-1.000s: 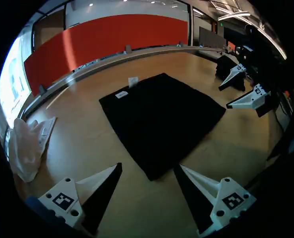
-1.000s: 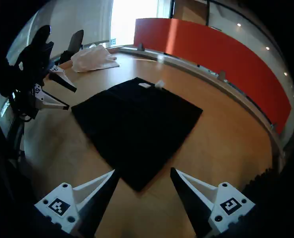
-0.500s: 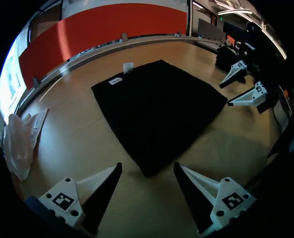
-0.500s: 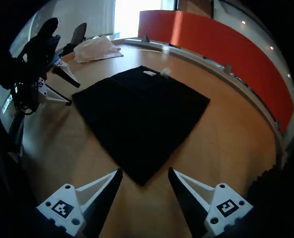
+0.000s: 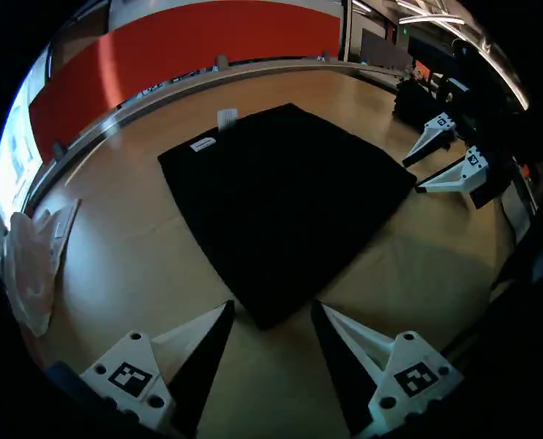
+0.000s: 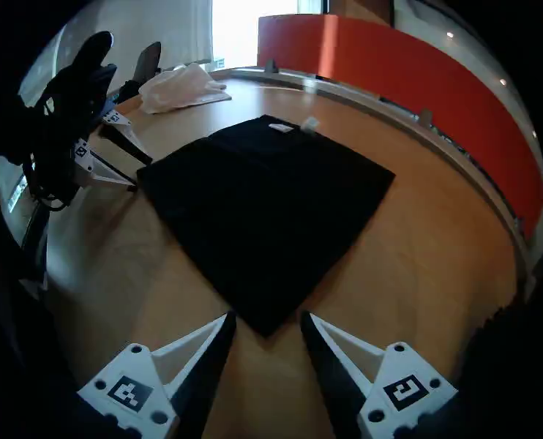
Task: Fold towel
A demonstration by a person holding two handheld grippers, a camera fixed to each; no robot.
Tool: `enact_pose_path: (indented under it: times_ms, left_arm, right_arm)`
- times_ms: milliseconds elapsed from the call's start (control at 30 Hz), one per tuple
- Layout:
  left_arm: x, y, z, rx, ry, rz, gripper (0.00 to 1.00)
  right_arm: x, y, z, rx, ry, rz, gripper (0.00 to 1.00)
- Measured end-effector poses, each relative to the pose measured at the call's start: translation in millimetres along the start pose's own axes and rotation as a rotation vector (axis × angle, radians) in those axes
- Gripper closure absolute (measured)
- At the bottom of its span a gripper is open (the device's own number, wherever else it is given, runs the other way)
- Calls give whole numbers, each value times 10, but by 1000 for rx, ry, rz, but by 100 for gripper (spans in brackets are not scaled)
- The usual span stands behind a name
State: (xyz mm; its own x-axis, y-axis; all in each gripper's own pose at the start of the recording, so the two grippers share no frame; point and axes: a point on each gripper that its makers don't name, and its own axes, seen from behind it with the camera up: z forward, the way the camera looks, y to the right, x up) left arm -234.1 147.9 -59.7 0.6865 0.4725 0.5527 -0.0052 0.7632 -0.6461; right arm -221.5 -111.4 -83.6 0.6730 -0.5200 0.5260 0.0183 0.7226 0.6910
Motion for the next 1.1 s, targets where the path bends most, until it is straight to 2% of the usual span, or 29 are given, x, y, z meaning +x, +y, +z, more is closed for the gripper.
enact_pose_path:
  times_ms: [300,500,700,767,900,1033,1100]
  left_arm:
    - [3,-24,7,3,-1,-4,32]
    - [7,-21,7,2,-4,-4,47]
    - [10,-10,9,4,-8,-6,49]
    - [10,-7,9,4,-9,-7,51]
    - [11,-3,12,5,-11,-7,59]
    - [18,-10,16,15,-10,-12,81]
    - [22,-13,17,21,-9,-17,83]
  right_arm:
    - [-15,-44,-8,21,3,-2,50]
    - [-16,-49,-11,19,6,5,54]
    - [-15,-43,-11,15,7,10,75]
    - [-16,-45,-14,13,6,11,79]
    - [-21,-49,-26,10,8,23,82]
    - [-32,-45,-42,8,7,44,85]
    - [-36,-42,-53,8,6,56,87]
